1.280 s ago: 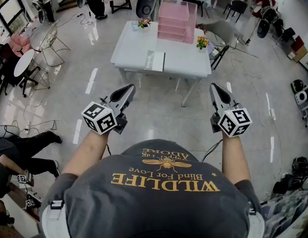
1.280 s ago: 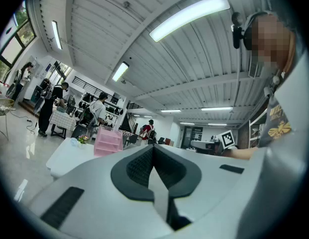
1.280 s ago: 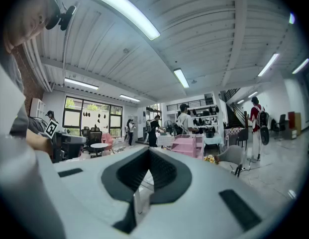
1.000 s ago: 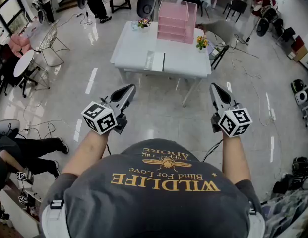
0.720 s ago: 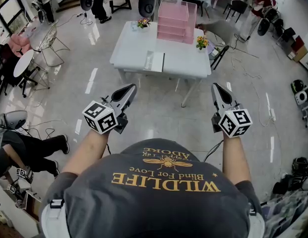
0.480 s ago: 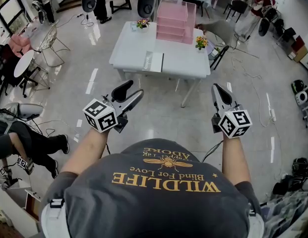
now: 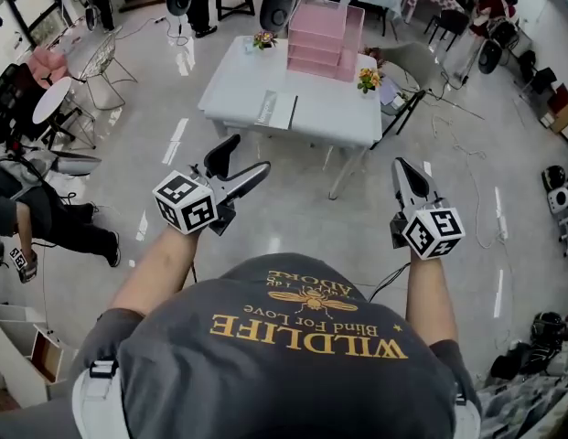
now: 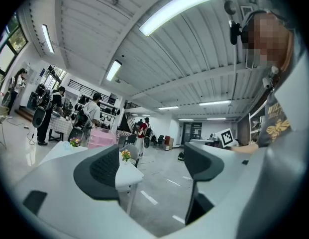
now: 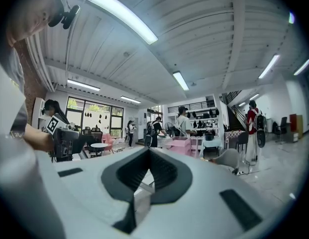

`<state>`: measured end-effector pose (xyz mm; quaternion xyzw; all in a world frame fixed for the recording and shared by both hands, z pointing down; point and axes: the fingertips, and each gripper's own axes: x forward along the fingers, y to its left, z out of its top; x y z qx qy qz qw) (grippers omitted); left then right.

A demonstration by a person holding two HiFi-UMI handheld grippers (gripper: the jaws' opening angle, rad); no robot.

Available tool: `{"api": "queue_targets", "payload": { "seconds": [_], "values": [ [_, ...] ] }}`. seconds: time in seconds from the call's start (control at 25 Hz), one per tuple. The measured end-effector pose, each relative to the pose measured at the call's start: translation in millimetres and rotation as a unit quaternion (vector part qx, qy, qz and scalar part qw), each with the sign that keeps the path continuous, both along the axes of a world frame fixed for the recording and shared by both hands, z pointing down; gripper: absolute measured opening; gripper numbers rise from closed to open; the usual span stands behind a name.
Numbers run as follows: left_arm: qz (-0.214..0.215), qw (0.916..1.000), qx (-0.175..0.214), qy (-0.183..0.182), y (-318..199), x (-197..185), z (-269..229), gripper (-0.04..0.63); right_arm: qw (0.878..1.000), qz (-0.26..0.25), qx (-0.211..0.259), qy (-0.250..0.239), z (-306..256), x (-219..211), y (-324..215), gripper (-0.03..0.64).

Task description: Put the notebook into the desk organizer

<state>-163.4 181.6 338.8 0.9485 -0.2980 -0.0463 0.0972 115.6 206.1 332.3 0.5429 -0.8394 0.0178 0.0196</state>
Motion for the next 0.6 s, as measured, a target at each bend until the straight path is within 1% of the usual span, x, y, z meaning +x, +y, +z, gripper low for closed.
{"api": "queue_targets", "payload": {
  "seconds": [0.28,0.44,0.6],
  "values": [
    [-0.016,0.9999,0.001,0.001,8,43,-1,0.397,1.0,-0.01,-0.002,-0.002,6,45,-2,0.0],
    [-0.019,0.9998,-0.004,-0.001,-3,50,0,0.397,1.0,-0.01,-0.006,-0.005,9,55,-15,0.0],
    [-0.013,0.9998,-0.013,0.003,-30,54,9,0.397,1.0,-0.005,-0.012,-0.001,12,58,-41,0.0]
  ]
}}
